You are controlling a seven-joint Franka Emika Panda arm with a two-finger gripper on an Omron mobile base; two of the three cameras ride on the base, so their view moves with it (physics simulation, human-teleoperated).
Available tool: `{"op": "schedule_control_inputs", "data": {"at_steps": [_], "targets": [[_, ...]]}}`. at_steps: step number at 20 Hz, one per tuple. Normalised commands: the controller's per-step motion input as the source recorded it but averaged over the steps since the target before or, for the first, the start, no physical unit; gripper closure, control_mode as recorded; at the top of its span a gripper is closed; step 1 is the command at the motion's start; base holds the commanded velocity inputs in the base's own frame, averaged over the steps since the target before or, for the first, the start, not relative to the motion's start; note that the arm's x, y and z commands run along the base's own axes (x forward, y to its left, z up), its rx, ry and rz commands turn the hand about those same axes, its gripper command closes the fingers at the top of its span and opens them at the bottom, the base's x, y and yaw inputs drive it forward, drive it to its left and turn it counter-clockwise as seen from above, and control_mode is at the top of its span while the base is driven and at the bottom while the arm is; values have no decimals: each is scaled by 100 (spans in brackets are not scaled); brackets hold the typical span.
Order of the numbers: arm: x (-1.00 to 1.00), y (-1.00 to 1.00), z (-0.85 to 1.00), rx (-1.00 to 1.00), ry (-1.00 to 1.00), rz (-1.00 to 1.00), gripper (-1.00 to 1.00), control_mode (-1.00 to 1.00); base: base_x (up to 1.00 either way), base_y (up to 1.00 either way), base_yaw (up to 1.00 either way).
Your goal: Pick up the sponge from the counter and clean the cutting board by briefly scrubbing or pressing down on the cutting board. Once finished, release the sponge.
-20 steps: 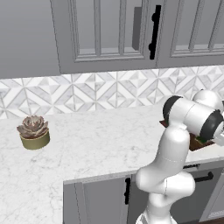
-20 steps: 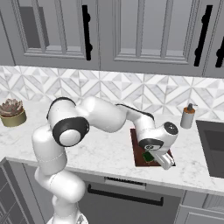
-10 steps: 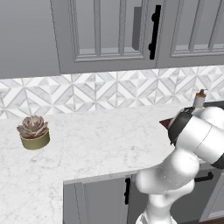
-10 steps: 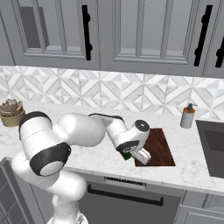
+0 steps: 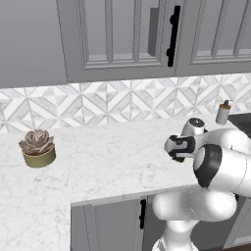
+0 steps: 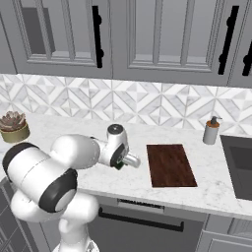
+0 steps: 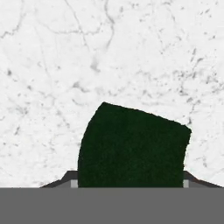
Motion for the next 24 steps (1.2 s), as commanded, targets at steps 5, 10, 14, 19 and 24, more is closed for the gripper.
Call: {"op": "schedule_control_inputs", "data": {"at_steps": [5,10,14,19,24], "targets": [[40,23,-20,1,0,16,-100,-100,0,0,0],[34,0,-1,0,0,16,-100,-100,0,0,0],[-3,0,6,0,-4,18,-100,-100,0,0,0],[-2,0,38,0,-1,18,-100,-100,0,0,0],[-57,0,55,0,0,19,-100,-100,0,0,0]]}}
